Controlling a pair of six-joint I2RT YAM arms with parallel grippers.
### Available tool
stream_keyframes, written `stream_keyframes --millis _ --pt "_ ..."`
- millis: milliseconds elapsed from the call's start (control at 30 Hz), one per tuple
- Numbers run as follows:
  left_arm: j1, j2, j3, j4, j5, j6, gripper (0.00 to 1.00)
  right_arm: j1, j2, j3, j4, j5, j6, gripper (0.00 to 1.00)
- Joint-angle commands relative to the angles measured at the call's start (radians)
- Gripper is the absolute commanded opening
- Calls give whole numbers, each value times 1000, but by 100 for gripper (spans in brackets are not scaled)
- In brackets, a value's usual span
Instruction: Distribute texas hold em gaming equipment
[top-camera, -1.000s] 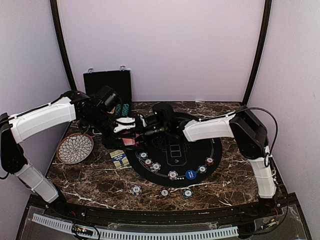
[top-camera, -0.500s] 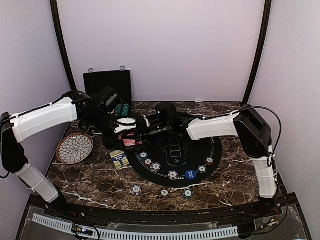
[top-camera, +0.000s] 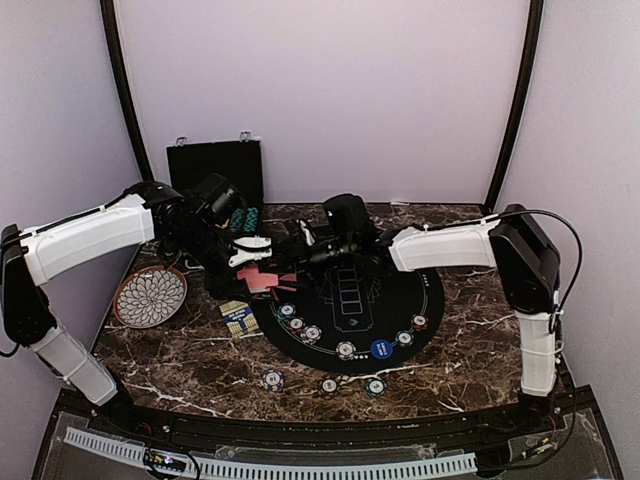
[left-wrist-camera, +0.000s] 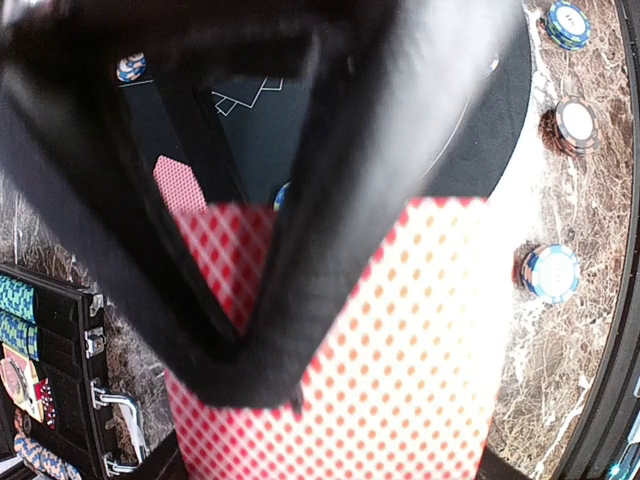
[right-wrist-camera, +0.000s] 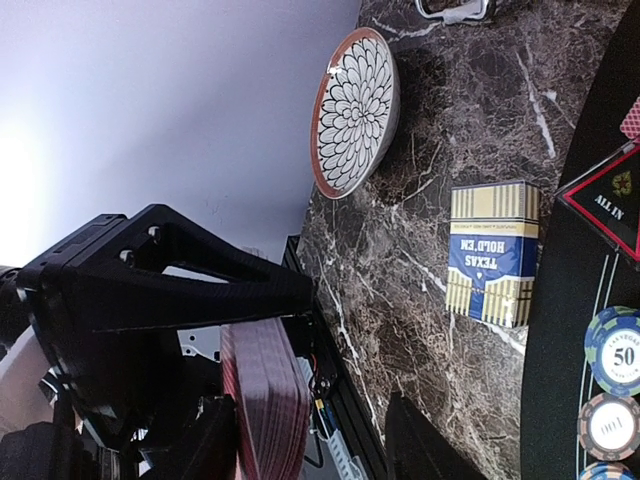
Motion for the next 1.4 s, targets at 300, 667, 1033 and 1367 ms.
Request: stream_keyframes --millis 300,667,1033,1367 --pt "6 -13 22 -9 9 1 17 -18 -103 -73 37 1 34 33" --pt "4 -9 22 -11 5 1 17 -18 -143 -134 158 -27 127 15" --pt "6 -13 20 -18 -10 0 16 -50 -145 -182 279 -73 226 0" --pt "5 -12 14 -25 -23 2 16 -200 -203 -241 245 -108 193 0"
